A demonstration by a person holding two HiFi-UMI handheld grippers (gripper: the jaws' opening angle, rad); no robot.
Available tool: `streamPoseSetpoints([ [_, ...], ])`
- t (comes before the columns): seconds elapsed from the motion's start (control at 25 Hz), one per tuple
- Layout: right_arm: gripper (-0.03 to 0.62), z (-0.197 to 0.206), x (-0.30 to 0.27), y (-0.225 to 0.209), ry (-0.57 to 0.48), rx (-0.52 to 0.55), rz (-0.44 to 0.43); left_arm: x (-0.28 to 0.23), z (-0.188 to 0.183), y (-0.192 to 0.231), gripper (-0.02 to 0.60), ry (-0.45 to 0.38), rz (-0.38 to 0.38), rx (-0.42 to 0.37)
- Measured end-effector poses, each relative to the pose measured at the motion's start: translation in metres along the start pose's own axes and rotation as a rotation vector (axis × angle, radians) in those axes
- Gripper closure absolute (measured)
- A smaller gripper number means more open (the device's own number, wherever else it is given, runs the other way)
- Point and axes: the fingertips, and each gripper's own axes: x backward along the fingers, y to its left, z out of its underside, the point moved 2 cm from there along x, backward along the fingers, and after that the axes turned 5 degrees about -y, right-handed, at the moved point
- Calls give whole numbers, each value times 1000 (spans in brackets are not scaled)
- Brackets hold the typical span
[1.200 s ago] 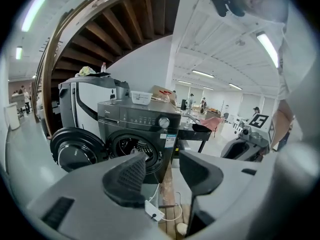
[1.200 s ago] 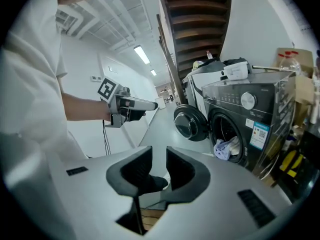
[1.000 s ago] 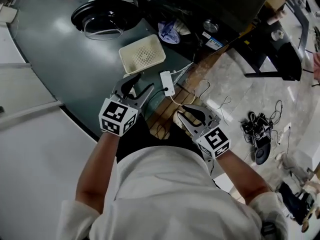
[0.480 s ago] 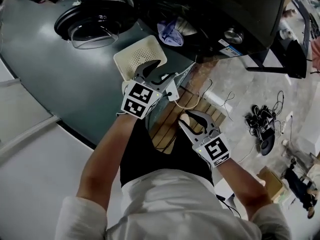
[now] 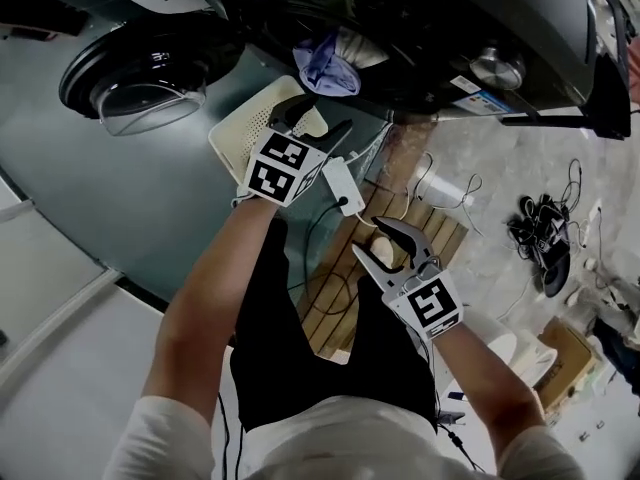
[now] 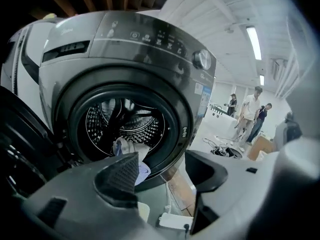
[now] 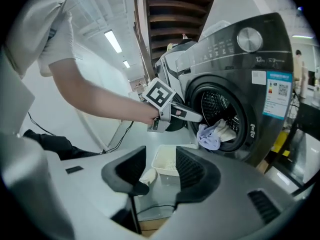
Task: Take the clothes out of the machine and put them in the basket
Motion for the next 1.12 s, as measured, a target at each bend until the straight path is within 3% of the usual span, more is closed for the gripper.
streamPoseSetpoints([
  [0.44, 379, 47, -74, -45, -23, -8, 40, -111, 52, 76, 262, 82, -3, -65],
  [0.6, 370, 58, -91, -54, -15, -12, 38, -145, 59, 102, 236, 91, -14, -54],
  [0.8, 370, 63, -102, -66, 1, -28, 41, -189, 60, 125, 202, 139, -35, -94],
  [1.12, 370, 80, -101, -71, 28, -74, 45, -236, 71, 145, 170, 238, -120, -173],
])
